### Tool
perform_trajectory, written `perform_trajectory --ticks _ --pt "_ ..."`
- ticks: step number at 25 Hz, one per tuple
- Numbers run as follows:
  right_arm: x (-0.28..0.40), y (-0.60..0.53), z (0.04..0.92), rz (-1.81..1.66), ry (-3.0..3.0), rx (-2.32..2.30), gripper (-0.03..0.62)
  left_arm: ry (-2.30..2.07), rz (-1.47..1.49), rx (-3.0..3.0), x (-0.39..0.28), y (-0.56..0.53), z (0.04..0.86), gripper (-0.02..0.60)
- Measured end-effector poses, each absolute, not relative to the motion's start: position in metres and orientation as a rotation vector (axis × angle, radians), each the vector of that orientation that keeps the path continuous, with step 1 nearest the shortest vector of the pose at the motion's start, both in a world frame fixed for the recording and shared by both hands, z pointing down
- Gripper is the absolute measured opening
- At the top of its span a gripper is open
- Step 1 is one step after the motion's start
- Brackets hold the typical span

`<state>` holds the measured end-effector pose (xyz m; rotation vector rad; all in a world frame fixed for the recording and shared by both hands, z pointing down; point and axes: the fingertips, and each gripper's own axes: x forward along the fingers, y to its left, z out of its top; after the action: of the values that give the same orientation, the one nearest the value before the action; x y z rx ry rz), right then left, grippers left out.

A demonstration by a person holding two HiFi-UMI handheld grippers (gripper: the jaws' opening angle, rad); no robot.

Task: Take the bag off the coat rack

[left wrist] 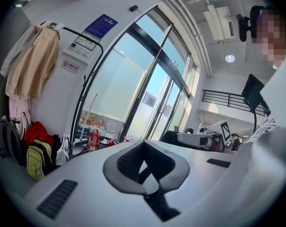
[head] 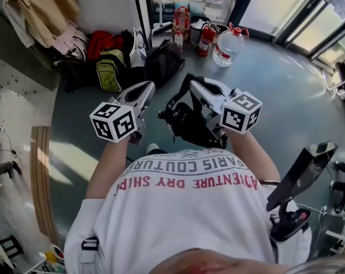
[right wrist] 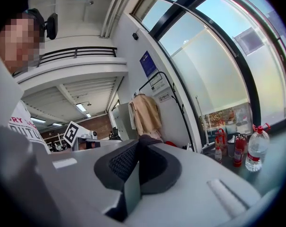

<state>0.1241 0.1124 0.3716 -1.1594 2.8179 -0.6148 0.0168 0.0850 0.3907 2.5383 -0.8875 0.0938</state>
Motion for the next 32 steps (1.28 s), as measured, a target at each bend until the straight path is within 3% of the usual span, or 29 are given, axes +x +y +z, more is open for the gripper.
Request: perform_trajectory --ticks 11,32 --pt "0.152 0.183 0.356 -0.595 2.775 -1.117 0.006 -0.861 0.125 2.624 0.045 0.141 0.363 0.002" --pt "0.143 0.169 0.352 -0.574 2.757 -1.133 0.006 -0.896 0.135 2.612 0.031 0.151 0.364 0.002"
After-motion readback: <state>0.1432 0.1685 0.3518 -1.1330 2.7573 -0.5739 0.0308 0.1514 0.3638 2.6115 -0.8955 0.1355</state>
